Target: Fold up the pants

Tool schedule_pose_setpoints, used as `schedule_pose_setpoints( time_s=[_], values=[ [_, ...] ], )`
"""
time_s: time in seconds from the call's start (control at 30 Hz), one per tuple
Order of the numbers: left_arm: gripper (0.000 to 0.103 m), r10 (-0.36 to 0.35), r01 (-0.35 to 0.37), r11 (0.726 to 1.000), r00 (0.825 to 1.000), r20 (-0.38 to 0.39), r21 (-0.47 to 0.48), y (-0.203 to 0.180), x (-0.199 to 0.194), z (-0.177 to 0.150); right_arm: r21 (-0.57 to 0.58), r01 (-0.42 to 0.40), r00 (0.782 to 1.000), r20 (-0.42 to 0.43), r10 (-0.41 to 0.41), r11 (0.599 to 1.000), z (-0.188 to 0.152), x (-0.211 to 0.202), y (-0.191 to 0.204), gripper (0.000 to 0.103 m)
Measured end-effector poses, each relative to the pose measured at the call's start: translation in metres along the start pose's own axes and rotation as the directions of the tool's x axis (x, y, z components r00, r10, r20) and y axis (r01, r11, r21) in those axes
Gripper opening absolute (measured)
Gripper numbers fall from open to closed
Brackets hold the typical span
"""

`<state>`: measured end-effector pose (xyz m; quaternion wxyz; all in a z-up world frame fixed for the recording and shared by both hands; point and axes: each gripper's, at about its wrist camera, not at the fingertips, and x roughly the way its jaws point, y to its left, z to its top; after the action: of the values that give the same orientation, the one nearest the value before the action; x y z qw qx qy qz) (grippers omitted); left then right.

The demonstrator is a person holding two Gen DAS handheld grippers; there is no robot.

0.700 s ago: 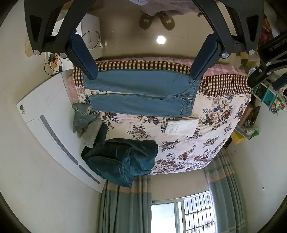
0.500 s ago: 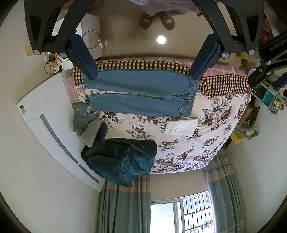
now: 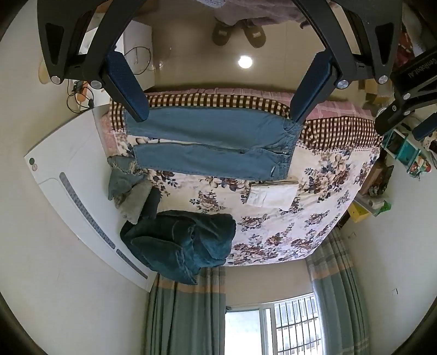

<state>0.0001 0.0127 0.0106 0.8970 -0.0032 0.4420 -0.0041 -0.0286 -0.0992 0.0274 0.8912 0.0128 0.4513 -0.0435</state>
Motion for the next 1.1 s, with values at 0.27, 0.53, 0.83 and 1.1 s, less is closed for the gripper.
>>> schedule_pose_setpoints(
  time_s=[0.27,0.53,0.83,1.1],
  values=[
    [0.103,-0.004,0.004,1.000,1.000,0.004,0.008,0.0061,-0.0047,-0.0026,-0.004,0.007,1.000,0.002,-0.007,1.000,-0.0015,0.0002,0.0018,0.103],
    [0.103,0.000,0.000,1.000,1.000,0.004,0.012,0.0020,-0.0047,-0.0017,-0.004,0.007,1.000,0.002,-0.007,1.000,-0.0027,-0.0001,0.0031,0.103],
    [0.103,0.005,-0.005,1.000,1.000,0.008,0.016,0.0004,-0.0066,-0.0020,-0.006,0.005,1.000,0.004,-0.005,1.000,-0.0021,-0.0025,0.0029,0.103],
    [0.103,0.003,-0.003,1.000,1.000,0.009,0.018,0.0009,-0.0078,-0.0025,-0.007,0.001,1.000,0.004,-0.001,1.000,-0.0024,-0.0062,0.0015,0.103]
  ],
)
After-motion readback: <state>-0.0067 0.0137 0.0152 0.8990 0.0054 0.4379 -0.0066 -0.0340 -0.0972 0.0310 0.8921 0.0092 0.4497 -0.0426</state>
